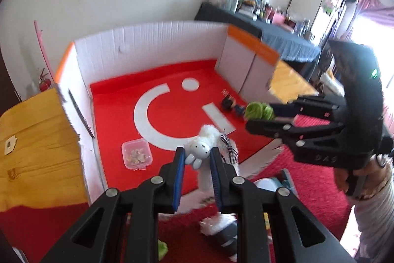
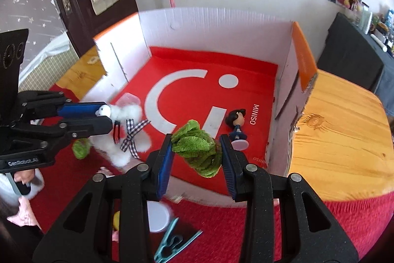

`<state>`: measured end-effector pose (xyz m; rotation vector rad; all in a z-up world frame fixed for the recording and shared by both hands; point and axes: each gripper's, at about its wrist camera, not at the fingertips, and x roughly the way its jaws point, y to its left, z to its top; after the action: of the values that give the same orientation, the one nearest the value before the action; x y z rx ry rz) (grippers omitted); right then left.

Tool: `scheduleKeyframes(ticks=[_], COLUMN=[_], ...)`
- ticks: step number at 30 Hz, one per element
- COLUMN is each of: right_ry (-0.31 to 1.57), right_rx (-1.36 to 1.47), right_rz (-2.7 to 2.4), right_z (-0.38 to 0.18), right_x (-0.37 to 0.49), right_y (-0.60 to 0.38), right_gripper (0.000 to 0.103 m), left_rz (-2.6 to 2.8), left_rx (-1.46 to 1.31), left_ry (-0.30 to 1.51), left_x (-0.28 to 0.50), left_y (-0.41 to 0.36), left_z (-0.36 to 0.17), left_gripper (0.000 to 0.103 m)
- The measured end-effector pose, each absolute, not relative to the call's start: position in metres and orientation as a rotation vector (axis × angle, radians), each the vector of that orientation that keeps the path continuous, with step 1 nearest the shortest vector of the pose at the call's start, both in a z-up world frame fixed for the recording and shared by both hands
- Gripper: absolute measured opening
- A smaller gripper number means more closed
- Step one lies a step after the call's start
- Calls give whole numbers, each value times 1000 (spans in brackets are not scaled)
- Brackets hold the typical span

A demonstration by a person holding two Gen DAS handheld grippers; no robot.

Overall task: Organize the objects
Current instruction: 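Carry yarn ball with right tool while left tool carries sheep into cardboard box, then open the right tool to drop the yarn ball while the left tool releases the sheep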

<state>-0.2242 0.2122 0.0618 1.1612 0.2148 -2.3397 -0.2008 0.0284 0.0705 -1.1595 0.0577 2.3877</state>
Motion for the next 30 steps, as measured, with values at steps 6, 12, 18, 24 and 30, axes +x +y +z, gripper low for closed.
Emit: scheduleKeyframes(ticks=[6,12,18,24,30], right_ry=[242,304,343,356,394], right_rx=[1238,1276,1308,1310,1305], right_rz=[-2264,-2207,-2165,-2162,-2170], right_z=[47,41,34,34,32], right_x=[-242,-248,-247,-248,-246], right_y=[205,195,190,188,184], right_gripper=[35,36,37,37,38], left_rz=[2332,2319,2308,2308,2305], left_rx=[-1239,-1262,-1242,-1218,-1212], left_ry=[125,250,336,413,434], left_x=[-223,-233,-231,-226,-224], left_y=[34,42,46,50,50], left_z=[50,41,40,41,40], left_gripper=[21,21,21,21,21])
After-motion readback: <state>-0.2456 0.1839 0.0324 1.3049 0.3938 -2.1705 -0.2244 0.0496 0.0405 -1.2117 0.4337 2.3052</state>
